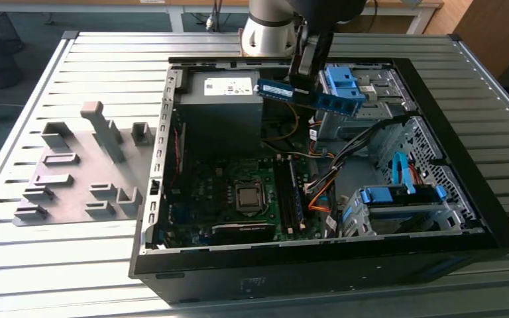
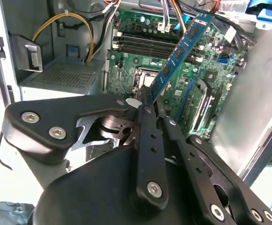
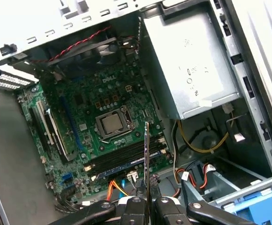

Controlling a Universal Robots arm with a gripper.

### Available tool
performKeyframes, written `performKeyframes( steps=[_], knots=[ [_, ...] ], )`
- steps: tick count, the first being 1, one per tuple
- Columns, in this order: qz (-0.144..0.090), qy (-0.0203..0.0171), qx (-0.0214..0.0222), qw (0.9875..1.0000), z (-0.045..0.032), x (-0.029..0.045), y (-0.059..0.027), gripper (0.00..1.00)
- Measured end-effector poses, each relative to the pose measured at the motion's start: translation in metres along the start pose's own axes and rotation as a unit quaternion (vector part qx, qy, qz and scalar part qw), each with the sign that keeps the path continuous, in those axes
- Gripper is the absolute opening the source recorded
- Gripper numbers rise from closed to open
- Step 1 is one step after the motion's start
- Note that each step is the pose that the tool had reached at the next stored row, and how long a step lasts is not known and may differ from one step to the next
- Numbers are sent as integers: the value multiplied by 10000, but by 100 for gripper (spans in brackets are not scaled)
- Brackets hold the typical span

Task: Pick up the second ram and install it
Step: 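Insert the second ram into the second slot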

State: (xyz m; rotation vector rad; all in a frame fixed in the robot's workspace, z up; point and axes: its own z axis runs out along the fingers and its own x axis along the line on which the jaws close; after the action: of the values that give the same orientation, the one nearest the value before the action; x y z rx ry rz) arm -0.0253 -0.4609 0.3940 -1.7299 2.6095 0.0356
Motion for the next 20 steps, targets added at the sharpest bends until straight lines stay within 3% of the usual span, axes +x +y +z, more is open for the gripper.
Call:
performKeyframes(
  steps=[10,20],
  knots=[
    [401,-5,9,9992,1,0,0,14],
    [773,-10,16,9970,1,0,0,14]
  ],
)
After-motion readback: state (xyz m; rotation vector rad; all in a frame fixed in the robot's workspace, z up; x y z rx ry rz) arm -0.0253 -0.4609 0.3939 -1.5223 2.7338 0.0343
